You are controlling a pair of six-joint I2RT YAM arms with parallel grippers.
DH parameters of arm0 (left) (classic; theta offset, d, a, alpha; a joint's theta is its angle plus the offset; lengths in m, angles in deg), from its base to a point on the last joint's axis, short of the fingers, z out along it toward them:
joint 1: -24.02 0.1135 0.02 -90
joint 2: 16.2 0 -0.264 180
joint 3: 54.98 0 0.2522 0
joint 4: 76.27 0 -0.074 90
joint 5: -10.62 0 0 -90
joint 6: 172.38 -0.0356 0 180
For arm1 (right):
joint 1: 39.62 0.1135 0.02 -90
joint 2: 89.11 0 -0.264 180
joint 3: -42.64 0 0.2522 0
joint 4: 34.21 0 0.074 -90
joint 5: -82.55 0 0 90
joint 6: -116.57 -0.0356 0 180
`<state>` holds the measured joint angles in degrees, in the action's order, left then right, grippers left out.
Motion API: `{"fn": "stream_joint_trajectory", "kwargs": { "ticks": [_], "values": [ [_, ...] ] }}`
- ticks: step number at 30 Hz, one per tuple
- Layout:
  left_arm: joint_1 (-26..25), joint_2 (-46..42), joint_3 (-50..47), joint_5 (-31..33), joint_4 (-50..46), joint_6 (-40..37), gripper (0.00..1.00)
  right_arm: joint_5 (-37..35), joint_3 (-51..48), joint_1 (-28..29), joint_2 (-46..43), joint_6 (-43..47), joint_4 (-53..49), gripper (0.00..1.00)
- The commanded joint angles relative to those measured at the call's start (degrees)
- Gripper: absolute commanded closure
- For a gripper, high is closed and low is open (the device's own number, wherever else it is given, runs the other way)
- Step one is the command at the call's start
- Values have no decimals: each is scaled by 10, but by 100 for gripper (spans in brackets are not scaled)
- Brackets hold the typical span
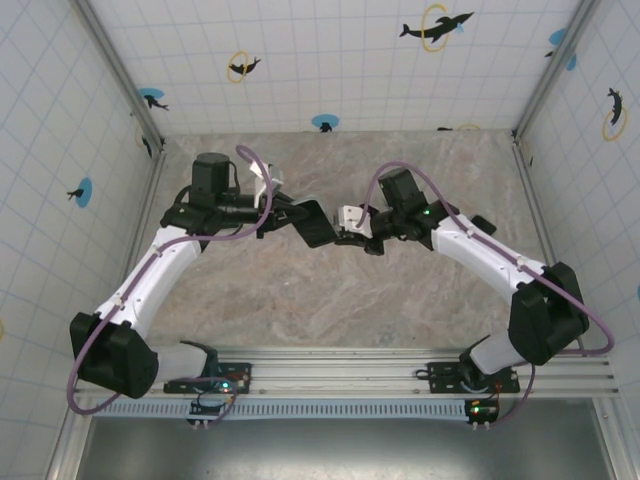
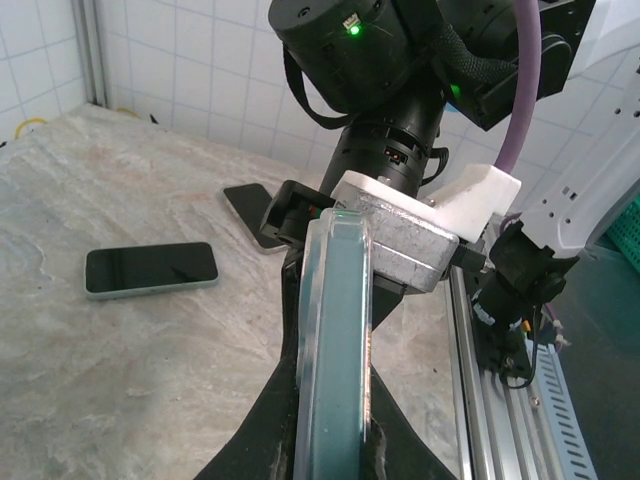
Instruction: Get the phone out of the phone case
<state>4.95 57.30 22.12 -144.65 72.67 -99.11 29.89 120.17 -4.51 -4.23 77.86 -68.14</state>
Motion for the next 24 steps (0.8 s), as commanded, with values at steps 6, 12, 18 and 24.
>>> {"fn": "stream_joint_trajectory", "kwargs": {
  "ticks": [6,12,18,24],
  "values": [
    [-40,-15,-10,-76,-38,42,100,-56,10,5,-12,-33,217,96],
    [-47,-16,-8,-87,-53,47,100,-95,12,7,-9,-18,284,97],
    [-48,-12,-5,-93,-54,50,100,-110,19,5,-6,-8,323,97],
    [-49,-6,4,-95,-49,45,100,-104,21,-1,-1,-31,336,98]
  ]
}}
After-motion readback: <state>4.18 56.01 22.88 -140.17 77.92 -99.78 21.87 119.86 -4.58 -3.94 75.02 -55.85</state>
